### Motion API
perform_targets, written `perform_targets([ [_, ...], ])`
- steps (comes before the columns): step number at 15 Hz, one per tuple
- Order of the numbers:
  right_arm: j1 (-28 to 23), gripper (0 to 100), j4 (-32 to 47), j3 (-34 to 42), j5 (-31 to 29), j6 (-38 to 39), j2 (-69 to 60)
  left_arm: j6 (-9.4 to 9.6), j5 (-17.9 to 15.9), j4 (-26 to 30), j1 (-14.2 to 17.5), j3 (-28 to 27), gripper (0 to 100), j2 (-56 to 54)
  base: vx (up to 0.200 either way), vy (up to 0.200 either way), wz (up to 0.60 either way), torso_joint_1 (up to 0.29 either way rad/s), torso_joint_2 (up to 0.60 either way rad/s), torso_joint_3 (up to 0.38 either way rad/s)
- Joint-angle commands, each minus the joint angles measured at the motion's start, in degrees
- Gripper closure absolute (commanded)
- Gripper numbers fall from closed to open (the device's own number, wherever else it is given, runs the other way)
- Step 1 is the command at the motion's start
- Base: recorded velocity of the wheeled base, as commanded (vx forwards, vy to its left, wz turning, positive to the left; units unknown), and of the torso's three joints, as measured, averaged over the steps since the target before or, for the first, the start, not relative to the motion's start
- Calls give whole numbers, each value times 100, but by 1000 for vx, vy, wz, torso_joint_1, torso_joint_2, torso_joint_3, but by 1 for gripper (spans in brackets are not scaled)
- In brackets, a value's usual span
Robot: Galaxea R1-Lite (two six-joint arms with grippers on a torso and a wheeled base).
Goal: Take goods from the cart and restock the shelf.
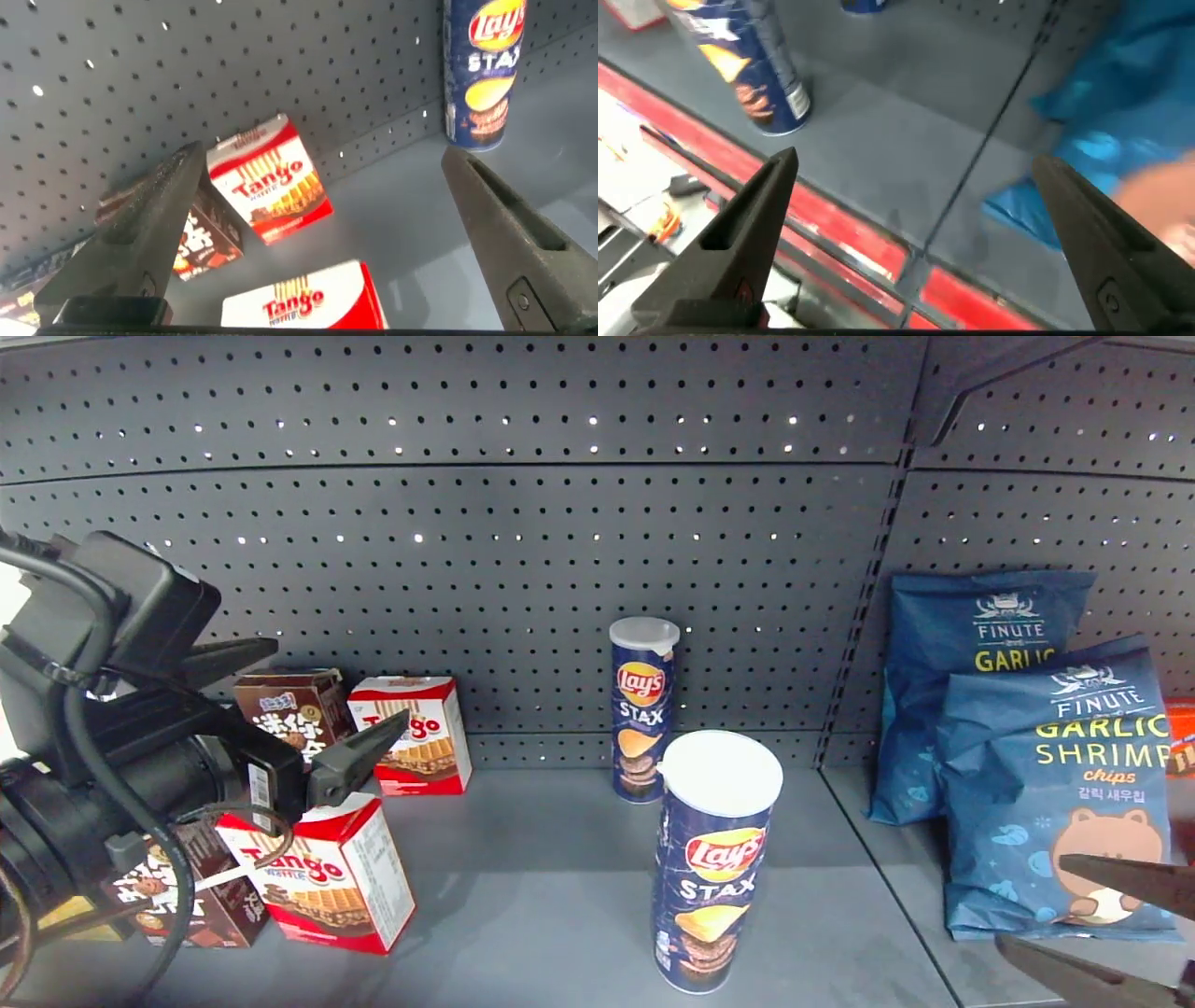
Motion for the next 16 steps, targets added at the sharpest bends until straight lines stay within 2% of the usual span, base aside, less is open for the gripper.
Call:
perform_targets([
  [1,483,0,-321,-15,-216,144,1189,27,-1,6,-20,-83,0,120,0,0,0,0,0,0],
  [2,553,0,-321,-6,-216,153,1409,124,8,-3,-11,-153,0,190,0,0,0,0,0,0],
  [7,667,0,-347,-411,-224,153,2033,133,26,-29,-11,-197,0,357,0,0,0,0,0,0],
  [13,1212,0,-347,-1114,-444,276,2876,124,17,-99,-2,-171,0,401,0,0,0,0,0,0],
  [16,1335,0,-347,-1184,-497,284,3043,124,17,-196,-2,-162,0,454,0,0,0,0,0,0],
])
